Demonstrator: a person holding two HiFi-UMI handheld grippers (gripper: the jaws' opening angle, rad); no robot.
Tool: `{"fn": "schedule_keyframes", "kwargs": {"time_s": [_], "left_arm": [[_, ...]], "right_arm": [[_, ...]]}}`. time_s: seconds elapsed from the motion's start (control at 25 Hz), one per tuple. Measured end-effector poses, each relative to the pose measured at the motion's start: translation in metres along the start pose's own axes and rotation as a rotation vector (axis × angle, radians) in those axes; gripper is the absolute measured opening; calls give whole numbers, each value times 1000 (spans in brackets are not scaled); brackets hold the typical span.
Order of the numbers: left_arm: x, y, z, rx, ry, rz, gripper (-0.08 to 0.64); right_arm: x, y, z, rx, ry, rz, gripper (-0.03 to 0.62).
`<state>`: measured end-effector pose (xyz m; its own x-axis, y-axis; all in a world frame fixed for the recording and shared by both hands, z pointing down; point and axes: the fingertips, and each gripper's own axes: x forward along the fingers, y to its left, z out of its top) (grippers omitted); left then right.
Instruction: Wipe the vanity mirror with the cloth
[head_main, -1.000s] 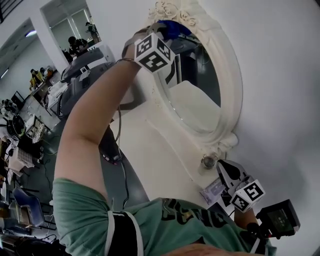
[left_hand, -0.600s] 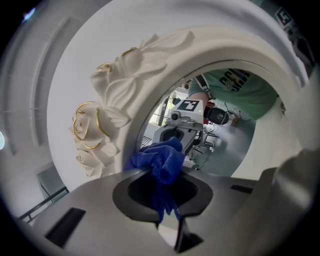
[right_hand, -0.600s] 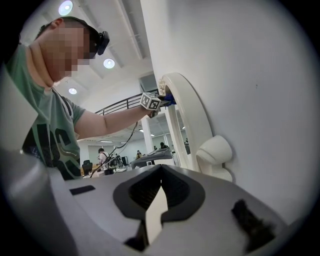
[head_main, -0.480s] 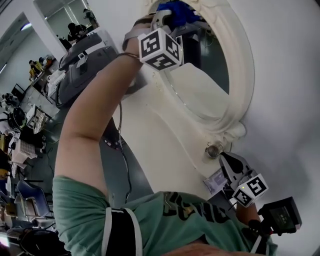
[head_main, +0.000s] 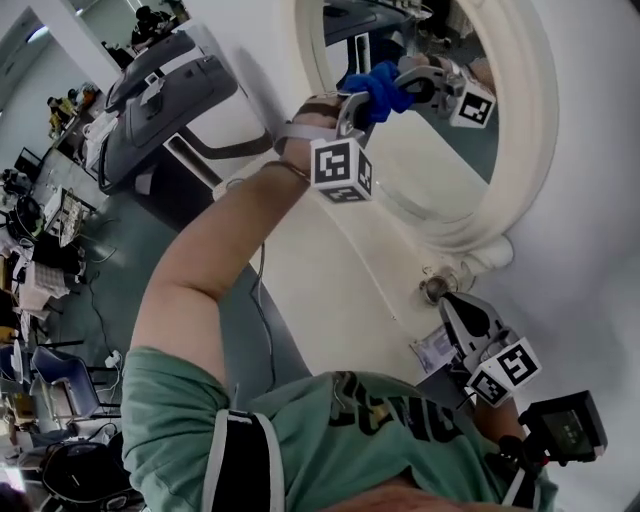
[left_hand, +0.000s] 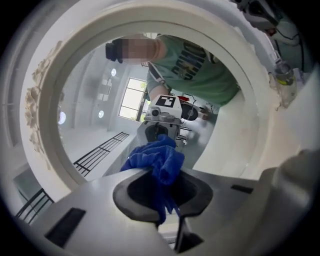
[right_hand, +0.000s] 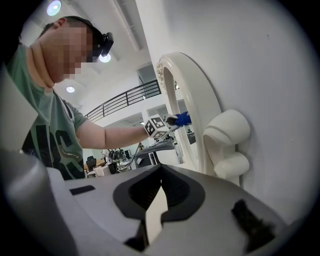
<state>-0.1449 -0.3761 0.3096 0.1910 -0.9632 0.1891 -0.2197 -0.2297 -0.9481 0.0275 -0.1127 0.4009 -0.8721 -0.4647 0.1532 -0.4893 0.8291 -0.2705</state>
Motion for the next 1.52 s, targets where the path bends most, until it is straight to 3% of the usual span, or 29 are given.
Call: {"fn": "schedule_keyframes", "kwargs": {"time_s": [0.2, 0.32, 0.6, 0.72, 0.88, 1.08, 1.16, 1.24, 1.4, 1.52], "left_arm": [[16, -102, -27, -16, 45, -150, 66], [24, -161, -41, 15, 77, -249, 66], [30, -246, -51, 87, 96, -434, 65], [34, -265, -56, 114, 111, -443, 63], [36, -260, -56, 128, 107, -458, 63], [34, -271, -58, 80, 126, -530, 63], [29, -254, -56, 36, 119, -513, 63], [30, -209, -57, -18, 102, -439, 64], [29, -71, -47, -116, 62, -245, 64], [13, 40, -21, -132, 12, -86, 64]], "right_arm": [[6, -2, -4, 11, 28, -7, 12], [6, -4, -9, 14, 45, -13, 12], [3, -9, -13, 35, 60, -37, 12], [3, -14, -17, 41, 57, -42, 12], [6, -9, -7, 31, 46, -44, 12], [-1, -9, -8, -8, 4, -34, 12], [-9, -11, -8, -18, -17, -42, 12], [-11, -16, -6, -24, -36, -51, 12], [-14, -20, -4, -29, -56, -62, 12], [-16, -21, -3, -34, -76, -51, 12]]}}
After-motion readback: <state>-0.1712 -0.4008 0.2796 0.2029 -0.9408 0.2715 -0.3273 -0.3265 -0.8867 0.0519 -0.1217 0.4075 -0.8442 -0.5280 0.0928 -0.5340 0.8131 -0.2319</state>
